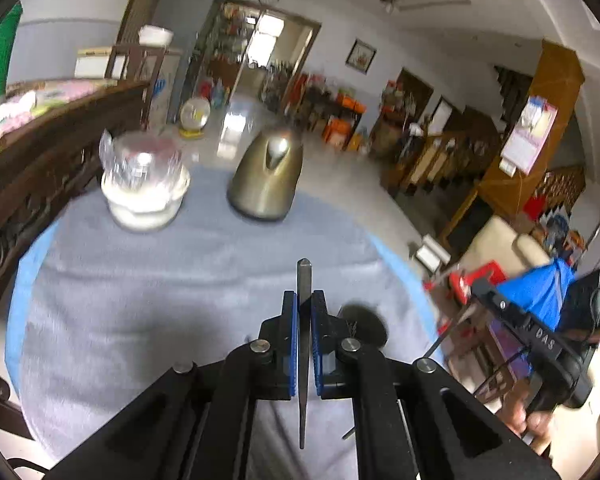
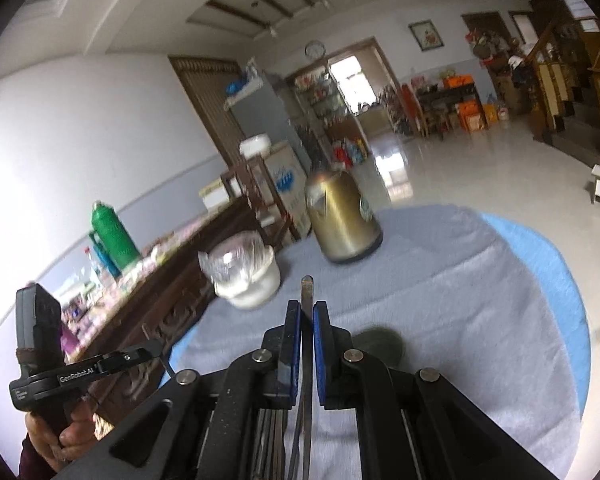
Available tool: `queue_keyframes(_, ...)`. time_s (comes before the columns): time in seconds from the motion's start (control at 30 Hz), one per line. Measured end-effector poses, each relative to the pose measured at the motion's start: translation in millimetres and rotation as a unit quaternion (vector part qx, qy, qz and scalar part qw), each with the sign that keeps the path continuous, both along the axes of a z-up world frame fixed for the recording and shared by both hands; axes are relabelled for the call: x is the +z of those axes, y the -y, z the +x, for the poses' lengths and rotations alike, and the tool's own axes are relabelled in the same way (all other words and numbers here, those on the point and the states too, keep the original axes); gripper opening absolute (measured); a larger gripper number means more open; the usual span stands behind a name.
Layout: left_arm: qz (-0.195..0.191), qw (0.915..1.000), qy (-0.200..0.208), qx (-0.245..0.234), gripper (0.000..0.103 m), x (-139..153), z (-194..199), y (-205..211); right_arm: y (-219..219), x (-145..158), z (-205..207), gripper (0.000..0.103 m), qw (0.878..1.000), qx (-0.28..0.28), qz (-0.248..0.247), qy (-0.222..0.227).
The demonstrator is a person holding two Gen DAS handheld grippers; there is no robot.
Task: Organize utensils
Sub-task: 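Close the right gripper on a chopstick and lift it upright, then lower the chopstick into the grey cup held by the left tool and release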
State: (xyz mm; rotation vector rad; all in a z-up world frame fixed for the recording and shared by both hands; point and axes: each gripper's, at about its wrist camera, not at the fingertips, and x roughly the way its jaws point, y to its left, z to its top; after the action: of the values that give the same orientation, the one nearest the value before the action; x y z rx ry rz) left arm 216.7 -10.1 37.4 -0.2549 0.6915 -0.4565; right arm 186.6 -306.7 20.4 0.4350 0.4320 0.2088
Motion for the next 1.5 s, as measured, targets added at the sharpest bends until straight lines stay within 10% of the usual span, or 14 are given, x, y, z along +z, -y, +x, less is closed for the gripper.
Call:
queue_keyframes(0.37, -0.070, 0.9901, 0.117, 0.034, 0.006, 54.1, 29.0, 60.4, 44.6, 36.1, 13.6, 0.007, 0.988, -0.124, 0.031, 0.092)
queue_keyframes(0.57, -0.029, 0.9868, 0.155, 0.039, 0.006, 38.2, 43.1, 104.7, 58.4, 23.8, 26.1, 0.007, 0.984, -0.155, 0.015, 0.083)
queue_keyframes(0.97, 0.057, 0.9968, 0.053, 0.016, 0.007, -28.7, 38.8, 122.8, 43.8, -12.7, 32.7, 0.010, 0.997, -0.080, -0.019, -0.003)
queue_keyframes(1.13, 0.112, 0.9916, 0.055, 0.036, 0.048, -28.9, 4.5, 100.4, 49.6, -19.4, 5.5, 0.064, 0.997, -0.078, 0.015, -0.014)
queue_keyframes(1.5, 0.223, 0.9698, 0.057, 0.080, 0.067, -54.6, -58.7, 56.1, 3.6, -26.1, -73.5, 0.066, 0.999, -0.044, 0.009, 0.009)
